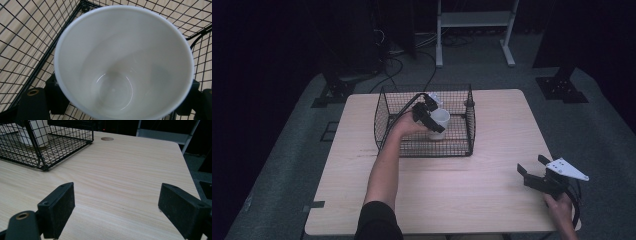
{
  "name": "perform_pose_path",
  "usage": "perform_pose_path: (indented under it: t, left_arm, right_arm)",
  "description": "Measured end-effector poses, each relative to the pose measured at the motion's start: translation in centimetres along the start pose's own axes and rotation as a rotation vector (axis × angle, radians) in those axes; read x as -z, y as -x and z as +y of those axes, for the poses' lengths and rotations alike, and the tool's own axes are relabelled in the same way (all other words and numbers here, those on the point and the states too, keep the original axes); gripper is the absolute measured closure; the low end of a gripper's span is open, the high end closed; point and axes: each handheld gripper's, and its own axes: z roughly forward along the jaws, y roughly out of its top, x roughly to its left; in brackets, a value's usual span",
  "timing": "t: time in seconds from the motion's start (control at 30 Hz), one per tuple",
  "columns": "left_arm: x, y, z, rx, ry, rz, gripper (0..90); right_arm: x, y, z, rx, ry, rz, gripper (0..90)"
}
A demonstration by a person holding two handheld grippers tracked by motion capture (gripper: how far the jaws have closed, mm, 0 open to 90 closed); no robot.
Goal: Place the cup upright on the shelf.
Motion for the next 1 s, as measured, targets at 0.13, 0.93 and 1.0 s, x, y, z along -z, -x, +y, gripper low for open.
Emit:
perform_pose_path:
  t: [0.13,0.93,1.0]
  left_arm:
    - [0.0,0.1,-0.4,0.001,0.0,0.005,18.9]
    - [1.9,0.9,-0.3,0.004,0.052,0.049,8.0]
    - [2.1,0.9,-0.3,0.001,0.056,0.048,8.0]
  right_arm:
    - [0.0,0.0,0.0,-0.002,0.0,0.0,13.0]
    - [0.0,0.0,0.0,-0.003,0.002,-0.003,13.0]
    - [0.0,0.0,0.0,-0.004,0.003,-0.002,13.0]
